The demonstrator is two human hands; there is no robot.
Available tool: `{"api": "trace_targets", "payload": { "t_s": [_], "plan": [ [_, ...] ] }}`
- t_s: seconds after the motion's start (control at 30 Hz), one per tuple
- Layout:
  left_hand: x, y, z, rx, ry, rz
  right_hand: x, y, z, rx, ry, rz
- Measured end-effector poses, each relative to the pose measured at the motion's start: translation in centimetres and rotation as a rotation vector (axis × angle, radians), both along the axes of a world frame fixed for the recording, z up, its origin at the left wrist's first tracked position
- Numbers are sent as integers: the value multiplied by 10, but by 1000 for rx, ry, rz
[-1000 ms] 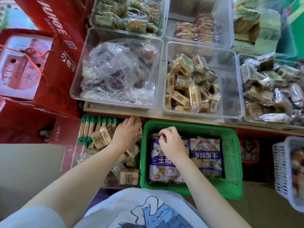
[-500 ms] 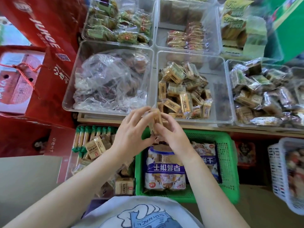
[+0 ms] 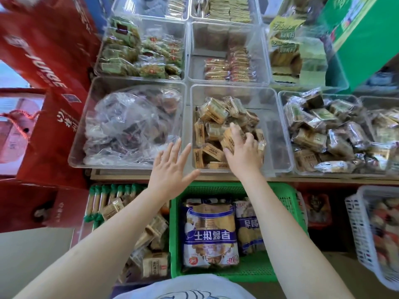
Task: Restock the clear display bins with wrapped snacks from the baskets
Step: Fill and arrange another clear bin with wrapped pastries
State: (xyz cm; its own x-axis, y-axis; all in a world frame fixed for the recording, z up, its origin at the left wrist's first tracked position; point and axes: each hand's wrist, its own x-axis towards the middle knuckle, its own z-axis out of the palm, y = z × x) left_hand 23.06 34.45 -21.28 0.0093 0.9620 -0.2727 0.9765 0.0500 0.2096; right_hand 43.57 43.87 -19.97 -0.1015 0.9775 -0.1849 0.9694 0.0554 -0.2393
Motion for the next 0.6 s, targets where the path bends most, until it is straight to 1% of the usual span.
{"api": "trace_targets", "payload": {
  "t_s": [0.07,0.1,0.13,0.2,0.23,0.3,0.37,0.4,0.43,0.47,0.5,0.53,0.57,0.6],
  "plan": [
    [0,0,1,3,-3,-19,11,14,-6,-9,-69,-126],
    [-1,1,1,1,2,-27,18,20,-9,-45,-87,-179],
    [-1,0,2,-4,5,-34,22,24,-10,-92,-86,-212],
    [-2,0,4,-14,1,-43,22,23,-9,-139,-61,-204],
    [-2,0,4,-23,-8,-45,17,19,-6,-121,-56,-174],
    [-1,4,7,-53,-38,-41,0,3,6,-15,1,-125],
    [-4,4,13,-57,-114,-35,-18,-23,17,167,142,-68],
    [-7,-3,16,1,-164,-28,-27,-41,21,263,233,-15],
    [-11,-14,20,124,-217,-17,-35,-59,21,336,328,47],
    [-16,-30,21,292,-251,3,-41,-78,20,362,421,111],
    [-22,-47,16,452,-259,35,-47,-97,16,333,505,168],
    [-31,-65,8,519,-252,88,-53,-114,11,252,564,203],
    [-39,-83,0,458,-237,137,-58,-128,3,141,592,212],
    [-46,-98,-12,296,-214,179,-62,-141,-8,7,592,202]
  ]
}}
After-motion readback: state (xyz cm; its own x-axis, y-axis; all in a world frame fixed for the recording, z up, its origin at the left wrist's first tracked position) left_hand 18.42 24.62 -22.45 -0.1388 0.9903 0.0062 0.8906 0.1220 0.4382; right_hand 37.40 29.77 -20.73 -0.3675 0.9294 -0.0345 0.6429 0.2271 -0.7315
